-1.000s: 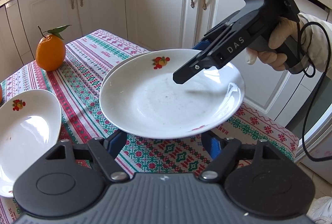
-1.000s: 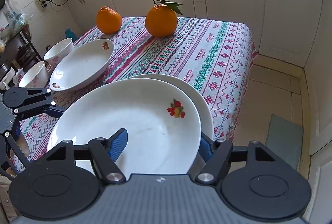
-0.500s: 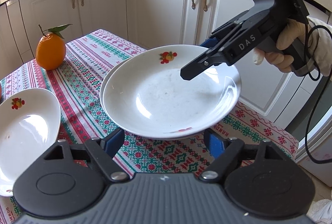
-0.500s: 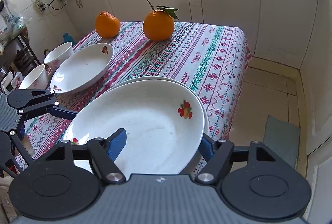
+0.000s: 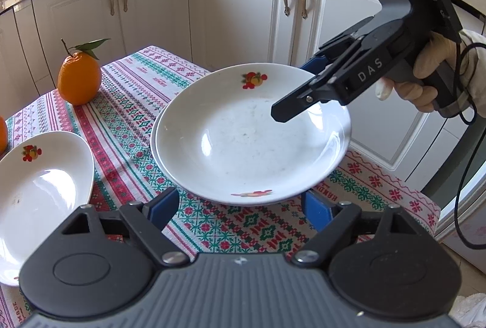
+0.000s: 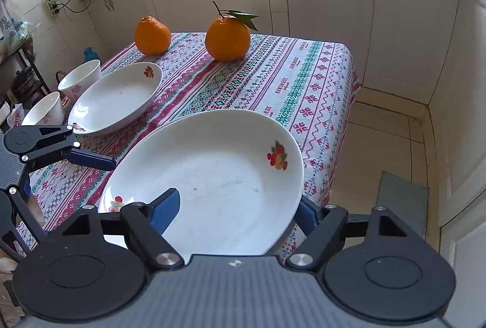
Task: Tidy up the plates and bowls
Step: 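Lower the plate onto the stained plate and open the right tool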
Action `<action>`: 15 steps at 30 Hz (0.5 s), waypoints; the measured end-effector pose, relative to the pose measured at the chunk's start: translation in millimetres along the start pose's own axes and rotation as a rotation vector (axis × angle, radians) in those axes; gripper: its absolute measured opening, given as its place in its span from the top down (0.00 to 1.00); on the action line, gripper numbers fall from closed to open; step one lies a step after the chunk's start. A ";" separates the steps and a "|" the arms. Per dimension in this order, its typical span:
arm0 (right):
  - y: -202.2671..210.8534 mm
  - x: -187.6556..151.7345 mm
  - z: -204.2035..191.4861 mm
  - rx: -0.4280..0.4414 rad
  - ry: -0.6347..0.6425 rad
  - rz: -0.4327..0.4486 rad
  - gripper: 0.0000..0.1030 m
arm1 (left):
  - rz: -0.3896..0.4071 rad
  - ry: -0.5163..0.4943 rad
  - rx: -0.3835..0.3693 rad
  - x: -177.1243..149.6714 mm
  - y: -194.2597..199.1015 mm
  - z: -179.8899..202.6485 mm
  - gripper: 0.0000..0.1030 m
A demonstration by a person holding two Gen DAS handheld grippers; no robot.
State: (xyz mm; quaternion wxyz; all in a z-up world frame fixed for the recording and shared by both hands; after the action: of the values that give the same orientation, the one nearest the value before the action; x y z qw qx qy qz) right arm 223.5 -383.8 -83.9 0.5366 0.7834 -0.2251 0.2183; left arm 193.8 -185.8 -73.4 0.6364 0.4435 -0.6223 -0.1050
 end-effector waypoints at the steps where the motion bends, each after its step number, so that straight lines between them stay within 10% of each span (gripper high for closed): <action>1: 0.2 -0.4 -0.8 -0.006 0.002 0.000 0.19 | 0.001 -0.002 0.003 0.0 0.8 0.5 0.15; 15: 13.0 -13.0 -10.3 -0.060 0.030 0.024 0.09 | 0.028 -0.010 0.045 -1.8 19.2 6.7 0.14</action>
State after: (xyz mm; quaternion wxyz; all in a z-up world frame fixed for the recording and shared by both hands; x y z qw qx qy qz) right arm 204.5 -376.8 -78.4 0.5605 0.7608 -0.2328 0.2298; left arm 179.4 -176.2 -62.4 0.6246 0.4483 -0.6339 -0.0843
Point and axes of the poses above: each gripper's, at about its wrist camera, not at the fingertips, and y roughly against the way its jaws point, z to its right, x to its top, the point moved 2 cm from there along -y, roughly the way its jaws point, and after that the axes turned 15 degrees about -y, right-handed, at the moved point
